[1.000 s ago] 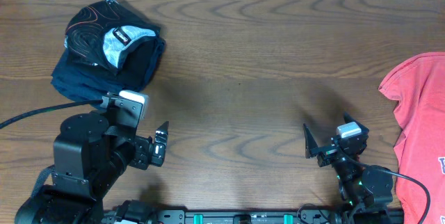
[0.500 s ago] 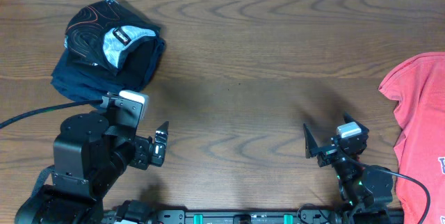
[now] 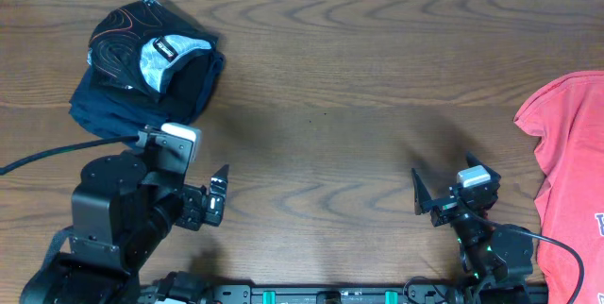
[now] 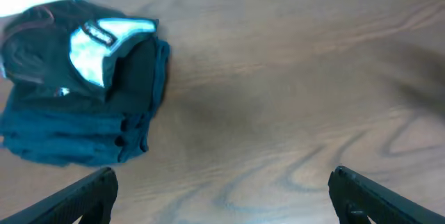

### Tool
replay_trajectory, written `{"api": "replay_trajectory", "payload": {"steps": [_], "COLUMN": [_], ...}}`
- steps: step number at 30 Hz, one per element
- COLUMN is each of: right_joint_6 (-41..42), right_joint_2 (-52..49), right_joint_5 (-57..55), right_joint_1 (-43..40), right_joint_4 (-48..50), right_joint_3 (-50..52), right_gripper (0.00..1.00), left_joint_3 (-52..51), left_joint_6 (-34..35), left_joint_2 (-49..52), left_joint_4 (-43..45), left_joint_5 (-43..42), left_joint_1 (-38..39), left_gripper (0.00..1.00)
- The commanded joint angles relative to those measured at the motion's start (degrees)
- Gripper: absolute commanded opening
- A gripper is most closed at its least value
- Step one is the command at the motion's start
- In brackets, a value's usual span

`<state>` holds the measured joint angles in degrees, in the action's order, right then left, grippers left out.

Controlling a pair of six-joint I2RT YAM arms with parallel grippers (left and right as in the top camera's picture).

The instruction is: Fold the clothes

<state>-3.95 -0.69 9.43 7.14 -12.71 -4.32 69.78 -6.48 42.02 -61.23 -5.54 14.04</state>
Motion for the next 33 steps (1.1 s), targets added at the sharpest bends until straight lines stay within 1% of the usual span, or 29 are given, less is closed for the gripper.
{"api": "replay_trajectory", "payload": {"steps": [1, 5, 8, 12, 16, 20, 27, 33], "right_joint_6": [0.7, 0.7, 0.7, 0.7, 0.7, 0.7, 0.7, 0.7], "right_joint_2": [0.4, 0.4, 0.4, 0.4, 0.4, 0.4, 0.4, 0.4], "right_joint_5": [0.5, 0.5, 0.5, 0.5, 0.5, 0.5, 0.5, 0.5], "right_joint_1": [-0.7, -0.7, -0.7, -0.7, -0.7, -0.7, -0.7, -0.7], "right_joint_4": [0.1, 0.1, 0.1, 0.1, 0.1, 0.1, 0.1, 0.1], "right_joint_3": [0.3, 0.3, 0.3, 0.3, 0.3, 0.3, 0.3, 0.3], "right_gripper": [0.99, 0.99, 0.99, 0.99, 0.99, 0.99, 0.99, 0.99], "left_joint_3": [-2.8, -10.3, -17.8, -27.2, -35.7, -43.2, -56.5, -62.7], "left_joint_6": [-1.6, -1.6, -1.6, -1.6, -1.6, -1.6, -1.4, -1.4], "left_joint_2": [-3.7, -10.5, -18.3, -28.5, -35.2, -39.1, -41.9, -41.9], "left_joint_4": [3.5, 13.2, 20.2, 26.8, 31.7, 37.5, 52.3, 57.7], "left_joint_5": [1.1, 1.1, 1.1, 1.1, 1.0, -1.0, -4.6, -5.0], "left_joint_1": [-2.3, -5.5, -7.7, -10.3, -11.4, -11.4, -11.3, -11.4], "left_gripper": [0.98, 0.98, 0.98, 0.98, 0.98, 0.98, 0.98, 0.98]}}
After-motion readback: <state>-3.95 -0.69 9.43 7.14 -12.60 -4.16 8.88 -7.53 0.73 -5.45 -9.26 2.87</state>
